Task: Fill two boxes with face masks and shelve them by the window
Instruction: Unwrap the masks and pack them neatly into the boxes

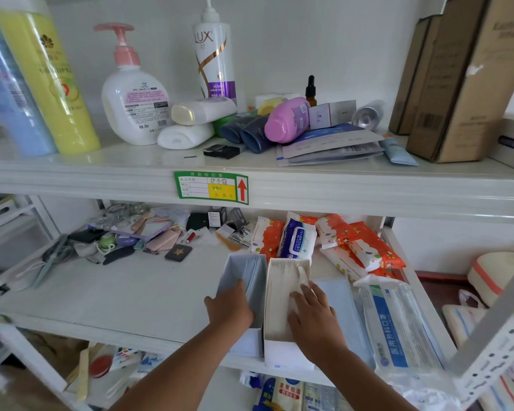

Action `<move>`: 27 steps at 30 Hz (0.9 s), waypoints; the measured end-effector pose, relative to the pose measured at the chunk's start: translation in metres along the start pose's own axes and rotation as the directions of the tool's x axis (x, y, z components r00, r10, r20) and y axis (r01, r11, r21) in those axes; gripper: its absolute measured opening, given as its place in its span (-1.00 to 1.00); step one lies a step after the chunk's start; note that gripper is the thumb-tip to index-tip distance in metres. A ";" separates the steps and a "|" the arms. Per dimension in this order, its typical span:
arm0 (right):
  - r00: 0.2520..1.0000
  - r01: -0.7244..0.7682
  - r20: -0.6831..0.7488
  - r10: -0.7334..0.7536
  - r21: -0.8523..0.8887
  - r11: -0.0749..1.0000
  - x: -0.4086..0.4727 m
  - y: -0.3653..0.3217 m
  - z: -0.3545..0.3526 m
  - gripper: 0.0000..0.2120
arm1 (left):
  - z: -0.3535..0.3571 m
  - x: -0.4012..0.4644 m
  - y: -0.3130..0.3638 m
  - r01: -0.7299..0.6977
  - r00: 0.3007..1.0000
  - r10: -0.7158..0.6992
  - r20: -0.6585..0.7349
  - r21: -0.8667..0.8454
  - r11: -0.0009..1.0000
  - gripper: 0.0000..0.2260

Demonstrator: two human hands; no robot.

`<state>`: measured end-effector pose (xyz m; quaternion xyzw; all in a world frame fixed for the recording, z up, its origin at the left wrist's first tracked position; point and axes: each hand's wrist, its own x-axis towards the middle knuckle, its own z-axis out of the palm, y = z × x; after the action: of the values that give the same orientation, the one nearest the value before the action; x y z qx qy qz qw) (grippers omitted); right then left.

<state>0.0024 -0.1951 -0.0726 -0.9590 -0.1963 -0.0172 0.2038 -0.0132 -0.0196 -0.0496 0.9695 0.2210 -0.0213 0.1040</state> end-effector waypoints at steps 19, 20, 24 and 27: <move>0.998 -0.005 -0.064 0.018 0.194 0.981 -0.003 0.004 -0.001 -0.59 | 0.001 -0.001 0.000 -0.041 0.991 0.030 -0.133 -0.084 0.996 -0.52; 0.996 -0.014 -0.079 0.035 0.251 0.968 -0.003 0.004 -0.002 -0.60 | 0.001 -0.001 0.000 -0.048 0.989 0.036 -0.141 -0.081 0.996 -0.50; 0.987 -0.025 -0.129 0.096 0.464 0.885 -0.006 0.010 -0.008 -0.64 | 0.002 -0.002 -0.001 -0.074 0.987 0.062 -0.151 -0.077 0.994 -0.32; 0.946 -0.039 -0.252 0.204 0.535 0.844 -0.007 0.020 -0.018 -0.68 | 0.001 -0.003 -0.001 -0.087 0.983 0.078 -0.163 -0.048 0.995 -0.25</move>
<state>0.0044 -0.2218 -0.0643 -0.8638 -0.0985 -0.0947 0.4850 -0.0167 -0.0201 -0.0510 0.9732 0.1886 0.0675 0.1132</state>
